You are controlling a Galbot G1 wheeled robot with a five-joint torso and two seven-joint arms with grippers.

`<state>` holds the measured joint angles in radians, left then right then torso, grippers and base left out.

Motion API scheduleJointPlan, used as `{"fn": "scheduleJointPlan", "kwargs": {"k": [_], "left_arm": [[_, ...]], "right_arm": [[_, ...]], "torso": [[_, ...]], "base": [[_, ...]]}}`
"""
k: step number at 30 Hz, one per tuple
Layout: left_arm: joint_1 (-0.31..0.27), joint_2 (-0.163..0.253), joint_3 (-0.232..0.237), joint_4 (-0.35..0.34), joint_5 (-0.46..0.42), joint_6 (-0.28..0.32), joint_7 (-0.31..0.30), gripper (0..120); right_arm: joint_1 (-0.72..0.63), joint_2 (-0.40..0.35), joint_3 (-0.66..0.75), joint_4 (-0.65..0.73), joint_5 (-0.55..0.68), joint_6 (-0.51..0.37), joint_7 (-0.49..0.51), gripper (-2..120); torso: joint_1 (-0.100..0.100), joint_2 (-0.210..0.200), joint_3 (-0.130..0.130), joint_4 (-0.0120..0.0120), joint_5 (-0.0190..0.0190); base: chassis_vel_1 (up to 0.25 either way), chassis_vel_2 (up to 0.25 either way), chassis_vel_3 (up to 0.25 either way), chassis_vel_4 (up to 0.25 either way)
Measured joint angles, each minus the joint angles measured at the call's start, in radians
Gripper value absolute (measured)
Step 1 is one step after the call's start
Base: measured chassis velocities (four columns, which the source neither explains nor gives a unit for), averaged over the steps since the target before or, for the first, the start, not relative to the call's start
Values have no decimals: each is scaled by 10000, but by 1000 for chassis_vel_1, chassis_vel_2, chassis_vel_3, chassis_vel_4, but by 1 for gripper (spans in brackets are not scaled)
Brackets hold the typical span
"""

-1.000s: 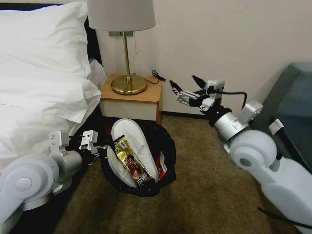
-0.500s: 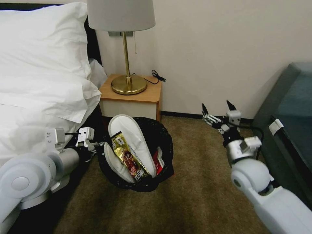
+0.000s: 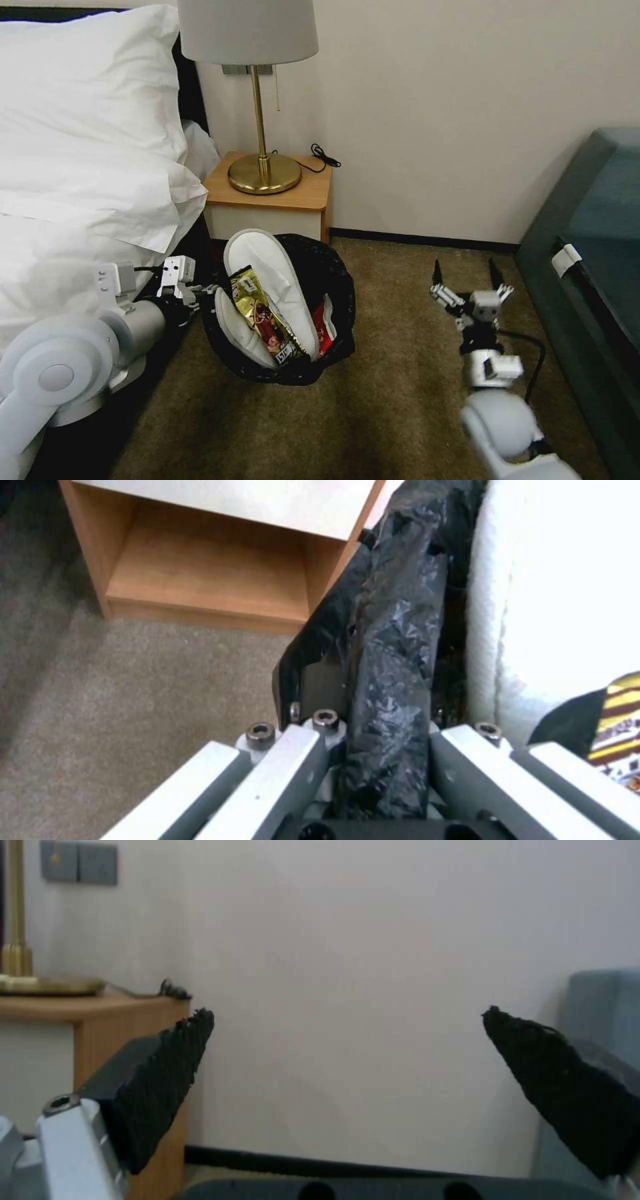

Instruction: Pick up the trash bin, then pick up the garbage on the floor and place it into the trash bin.

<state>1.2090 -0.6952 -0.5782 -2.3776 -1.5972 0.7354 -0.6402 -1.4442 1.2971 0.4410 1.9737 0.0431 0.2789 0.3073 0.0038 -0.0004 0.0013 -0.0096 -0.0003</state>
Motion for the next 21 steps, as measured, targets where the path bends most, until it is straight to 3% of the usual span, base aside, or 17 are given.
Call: {"fn": "scheduleJointPlan", "kwargs": {"k": [3,8,14,21], "left_arm": [[85,-6,-3,-81,250,0,314,1],[190,-8,64,-140,531,-1,466,1],[544,7,12,-307,1223,-1,917,1],[549,-4,12,-360,1438,0,1099,1]], "right_arm": [[-637,639,266,875,-421,-219,-559,100],[-1625,898,420,2094,-120,-913,-1333,100],[-2637,824,1018,3014,-3,-1189,-2156,100],[-3098,575,1500,3382,178,-1195,-2300,100]], "torso": [[0,0,0,0,-1],[0,0,0,-4,1],[0,0,0,-2,3],[0,0,1,-2,3]], "base": [[0,0,0,0],[0,0,0,0],[0,0,0,0],[0,0,0,0]]}}
